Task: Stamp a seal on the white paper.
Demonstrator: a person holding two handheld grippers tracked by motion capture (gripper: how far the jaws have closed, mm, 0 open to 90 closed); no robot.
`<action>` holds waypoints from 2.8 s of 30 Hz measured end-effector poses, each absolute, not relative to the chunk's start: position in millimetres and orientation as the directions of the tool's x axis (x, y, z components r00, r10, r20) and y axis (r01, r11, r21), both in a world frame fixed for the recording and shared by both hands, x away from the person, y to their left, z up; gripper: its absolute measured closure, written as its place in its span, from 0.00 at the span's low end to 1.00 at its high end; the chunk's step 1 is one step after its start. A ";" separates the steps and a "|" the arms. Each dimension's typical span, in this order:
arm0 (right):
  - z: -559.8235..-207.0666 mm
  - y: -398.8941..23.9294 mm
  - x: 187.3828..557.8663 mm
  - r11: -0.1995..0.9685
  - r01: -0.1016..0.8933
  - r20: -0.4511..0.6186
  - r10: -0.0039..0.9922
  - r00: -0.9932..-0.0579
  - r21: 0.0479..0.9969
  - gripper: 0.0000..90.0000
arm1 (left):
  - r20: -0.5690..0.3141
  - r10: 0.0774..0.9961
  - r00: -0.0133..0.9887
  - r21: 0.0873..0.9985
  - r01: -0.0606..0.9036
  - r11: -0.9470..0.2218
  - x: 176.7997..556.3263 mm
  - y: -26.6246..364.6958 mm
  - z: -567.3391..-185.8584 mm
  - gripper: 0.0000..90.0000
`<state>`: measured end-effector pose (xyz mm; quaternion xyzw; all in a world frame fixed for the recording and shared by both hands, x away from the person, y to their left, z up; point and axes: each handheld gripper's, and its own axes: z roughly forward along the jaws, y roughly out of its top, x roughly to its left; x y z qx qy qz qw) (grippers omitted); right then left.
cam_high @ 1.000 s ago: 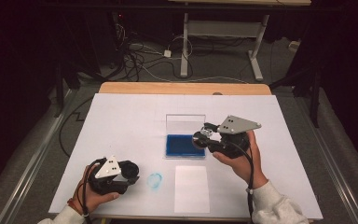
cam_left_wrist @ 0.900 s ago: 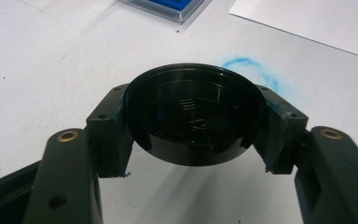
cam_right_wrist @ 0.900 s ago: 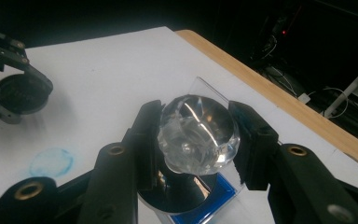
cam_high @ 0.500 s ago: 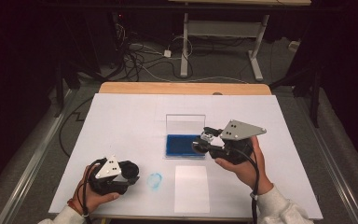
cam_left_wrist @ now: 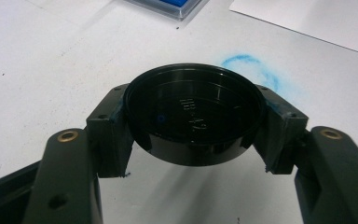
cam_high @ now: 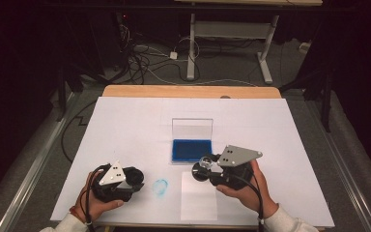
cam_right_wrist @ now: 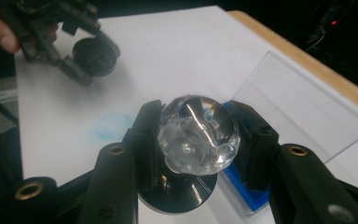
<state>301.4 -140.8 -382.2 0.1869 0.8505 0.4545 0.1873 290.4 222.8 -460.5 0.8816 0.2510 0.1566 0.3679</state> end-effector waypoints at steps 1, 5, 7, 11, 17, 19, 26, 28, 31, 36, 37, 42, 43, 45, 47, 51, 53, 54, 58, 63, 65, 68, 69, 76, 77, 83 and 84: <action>-385.8 -139.5 299.9 0.523 0.148 -0.150 0.485 -0.861 0.839 0.64 | 0.092 0.558 0.825 0.727 0.327 -0.604 290.3 222.7 -460.4 0.40; -398.6 -134.6 293.4 0.555 0.146 -0.154 0.458 -0.875 0.819 0.64 | 0.089 0.558 0.825 0.726 0.330 -0.603 290.4 223.0 -460.5 0.40; -402.8 -133.7 291.3 0.559 0.150 -0.154 0.459 -0.875 0.816 0.64 | 0.088 0.558 0.825 0.724 0.332 -0.604 290.6 222.9 -460.8 0.40; -413.7 -132.0 287.5 0.583 0.157 -0.150 0.443 -0.884 0.797 0.64 | 0.086 0.561 0.823 0.722 0.336 -0.604 290.7 222.8 -461.1 0.40; -428.2 -132.1 286.3 0.612 0.179 -0.137 0.433 -0.891 0.770 0.64 | 0.088 0.560 0.824 0.723 0.334 -0.605 290.3 222.2 -460.9 0.40; -432.8 -131.7 286.1 0.616 0.187 -0.132 0.434 -0.891 0.765 0.64 | 0.087 0.560 0.824 0.722 0.335 -0.606 290.3 222.2 -460.9 0.40; -440.2 -127.8 284.8 0.638 0.191 -0.136 0.426 -0.894 0.746 0.64 | 0.084 0.560 0.824 0.722 0.336 -0.604 290.3 222.4 -461.1 0.40; -443.5 -127.2 285.6 0.645 0.198 -0.132 0.425 -0.895 0.738 0.64 | 0.083 0.559 0.825 0.723 0.336 -0.604 290.2 222.4 -461.2 0.40; -451.1 -126.5 284.6 0.655 0.192 -0.134 0.414 -0.900 0.731 0.64 | 0.085 0.559 0.825 0.722 0.335 -0.605 290.3 222.2 -461.4 0.40; -453.6 -126.5 280.3 0.656 0.179 -0.153 0.416 -0.896 0.733 0.64 | 0.084 0.557 0.826 0.718 0.337 -0.609 290.5 221.2 -462.3 0.40; -453.6 -126.1 279.7 0.661 0.177 -0.158 0.414 -0.896 0.730 0.64 | 0.085 0.557 0.826 0.718 0.336 -0.609 290.3 220.9 -462.2 0.40; -454.5 -126.5 278.8 0.660 0.172 -0.163 0.414 -0.896 0.731 0.64 | 0.084 0.556 0.827 0.718 0.337 -0.609 289.7 220.6 -462.3 0.40; -454.5 -125.1 277.8 0.664 0.169 -0.170 0.414 -0.894 0.728 0.64 | 0.081 0.556 0.827 0.718 0.339 -0.609 289.7 220.5 -462.4 0.40; -454.5 -123.1 276.2 0.673 0.161 -0.185 0.412 -0.892 0.722 0.64 | 0.083 0.555 0.827 0.719 0.336 -0.609 289.8 220.7 -462.2 0.40; -454.1 -124.0 277.8 0.670 0.167 -0.174 0.411 -0.895 0.723 0.64 | 0.083 0.556 0.827 0.720 0.336 -0.608 289.9 220.9 -462.1 0.40; -454.1 -125.7 280.4 0.662 0.178 -0.155 0.412 -0.898 0.728 0.64 | 0.084 0.555 0.827 0.718 0.336 -0.610 289.8 220.5 -462.2 0.40; -454.3 -124.1 278.2 0.669 0.166 -0.173 0.409 -0.896 0.724 0.64 | 0.083 0.554 0.829 0.718 0.336 -0.610 289.8 220.2 -462.2 0.40; -454.3 -123.4 277.3 0.673 0.164 -0.179 0.409 -0.895 0.721 0.64 | 0.084 0.554 0.828 0.717 0.336 -0.611 289.8 220.0 -462.3 0.40; -454.8 -123.4 277.3 0.671 0.160 -0.178 0.406 -0.896 0.724 0.64 | 0.082 0.556 0.827 0.717 0.339 -0.609 289.9 219.6 -462.5 0.40; -454.4 -122.0 275.3 0.683 0.150 -0.198 0.404 -0.893 0.715 0.64 | 0.082 0.555 0.828 0.714 0.339 -0.612 290.1 219.1 -462.7 0.40; -454.6 -121.8 275.1 0.682 0.151 -0.199 0.407 -0.891 0.716 0.64 | 0.081 0.557 0.827 0.715 0.341 -0.611 290.2 219.3 -462.6 0.40; -454.5 -121.3 273.7 0.691 0.140 -0.216 0.402 -0.890 0.709 0.64 | 0.079 0.557 0.826 0.716 0.342 -0.608 290.1 219.8 -462.6 0.40; -454.7 -122.0 274.5 0.687 0.143 -0.211 0.404 -0.890 0.712 0.64 | 0.080 0.558 0.826 0.716 0.342 -0.609 290.0 219.7 -462.6 0.40; -455.7 -125.6 274.5 0.674 0.147 -0.197 0.406 -0.893 0.724 0.64 | 0.079 0.562 0.823 0.717 0.344 -0.606 289.4 220.8 -462.5 0.40; -455.6 -126.7 274.5 0.671 0.150 -0.192 0.407 -0.893 0.726 0.64 | 0.080 0.562 0.824 0.717 0.344 -0.606 289.4 221.1 -462.4 0.40; -455.2 -127.0 276.9 0.669 0.161 -0.176 0.406 -0.897 0.725 0.64 | 0.085 0.563 0.822 0.716 0.343 -0.608 290.0 221.0 -462.6 0.40; -454.9 -125.2 277.0 0.676 0.156 -0.183 0.402 -0.897 0.720 0.64 | 0.085 0.563 0.822 0.716 0.342 -0.608 289.9 220.7 -462.4 0.40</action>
